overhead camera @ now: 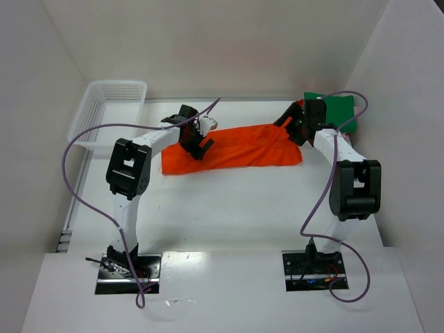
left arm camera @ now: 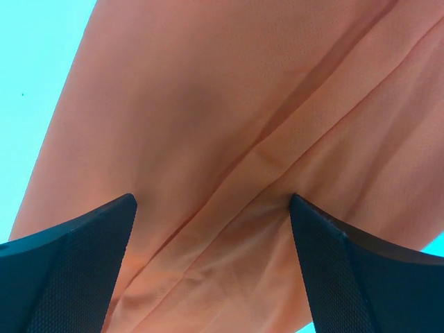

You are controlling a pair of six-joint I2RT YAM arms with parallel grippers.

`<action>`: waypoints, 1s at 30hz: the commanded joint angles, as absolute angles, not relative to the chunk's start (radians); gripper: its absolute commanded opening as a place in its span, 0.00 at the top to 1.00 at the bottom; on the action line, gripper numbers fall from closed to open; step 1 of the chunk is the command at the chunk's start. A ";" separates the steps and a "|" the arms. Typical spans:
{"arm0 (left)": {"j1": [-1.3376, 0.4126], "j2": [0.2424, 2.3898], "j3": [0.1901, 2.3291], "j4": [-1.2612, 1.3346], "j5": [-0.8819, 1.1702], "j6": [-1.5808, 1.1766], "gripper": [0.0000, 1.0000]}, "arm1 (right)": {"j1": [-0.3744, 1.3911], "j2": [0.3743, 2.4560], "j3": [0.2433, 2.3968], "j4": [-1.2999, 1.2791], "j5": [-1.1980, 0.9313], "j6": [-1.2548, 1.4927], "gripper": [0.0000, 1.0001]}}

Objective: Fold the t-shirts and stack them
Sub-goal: Rotate the tshirt 90 degrees

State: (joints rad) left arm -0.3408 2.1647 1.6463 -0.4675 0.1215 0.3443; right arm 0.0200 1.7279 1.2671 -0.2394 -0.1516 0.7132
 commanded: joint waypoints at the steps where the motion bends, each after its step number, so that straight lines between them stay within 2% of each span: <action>1: -0.337 2.189 1.678 -0.574 0.196 0.342 0.01 | 0.023 1.684 1.255 -0.218 -0.147 0.709 0.09; 6: -0.391 2.131 1.597 -0.597 0.210 0.252 0.01 | 0.023 1.693 1.266 -0.218 -0.138 0.709 0.09; 14: -0.410 2.092 1.493 -0.615 0.351 0.051 0.01 | 0.023 1.694 1.266 -0.241 -0.147 0.672 0.07; 21: -0.560 1.950 1.272 -0.480 0.402 -0.254 0.01 | 0.023 1.712 1.266 -0.330 -0.095 0.663 0.07; 27: -0.641 1.866 1.157 -0.469 0.220 -0.473 0.01 | 0.075 1.772 1.256 -0.371 0.008 0.632 0.09; 30: -0.650 1.806 1.109 -0.411 0.200 -0.585 0.01 | 0.097 1.828 1.276 -0.371 0.017 0.632 0.10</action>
